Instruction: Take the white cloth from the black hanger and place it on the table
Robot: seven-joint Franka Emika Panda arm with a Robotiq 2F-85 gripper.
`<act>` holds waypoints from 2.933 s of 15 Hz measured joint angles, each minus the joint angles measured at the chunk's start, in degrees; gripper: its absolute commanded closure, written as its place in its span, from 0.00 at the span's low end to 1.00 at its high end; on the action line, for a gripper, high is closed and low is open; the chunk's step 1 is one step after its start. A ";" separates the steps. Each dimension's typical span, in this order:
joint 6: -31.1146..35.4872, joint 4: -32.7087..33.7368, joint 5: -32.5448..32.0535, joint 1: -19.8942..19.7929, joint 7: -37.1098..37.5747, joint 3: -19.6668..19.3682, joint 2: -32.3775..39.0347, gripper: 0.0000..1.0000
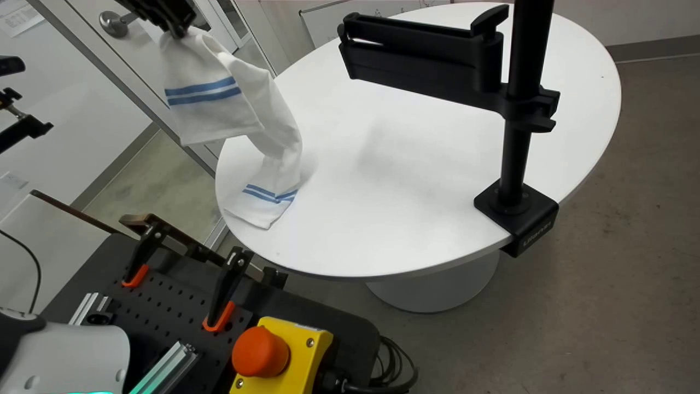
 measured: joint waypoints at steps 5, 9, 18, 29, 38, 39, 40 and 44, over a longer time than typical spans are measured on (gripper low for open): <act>6.94 1.28 -4.15 -2.07 2.34 0.96 6.29 0.98; 8.55 1.40 -7.31 -2.95 4.54 2.15 9.58 0.98; 8.26 0.26 -12.76 -2.50 6.89 5.32 15.25 0.98; 6.26 -0.12 -22.05 -2.95 14.98 4.43 19.36 0.04; 1.45 1.30 3.72 1.26 6.31 4.41 14.29 0.00; -1.29 1.81 7.35 1.95 5.36 4.29 12.40 0.00; -4.04 2.39 9.99 2.48 5.10 4.12 10.37 0.00; -7.89 2.73 12.17 2.98 5.10 3.51 5.92 0.00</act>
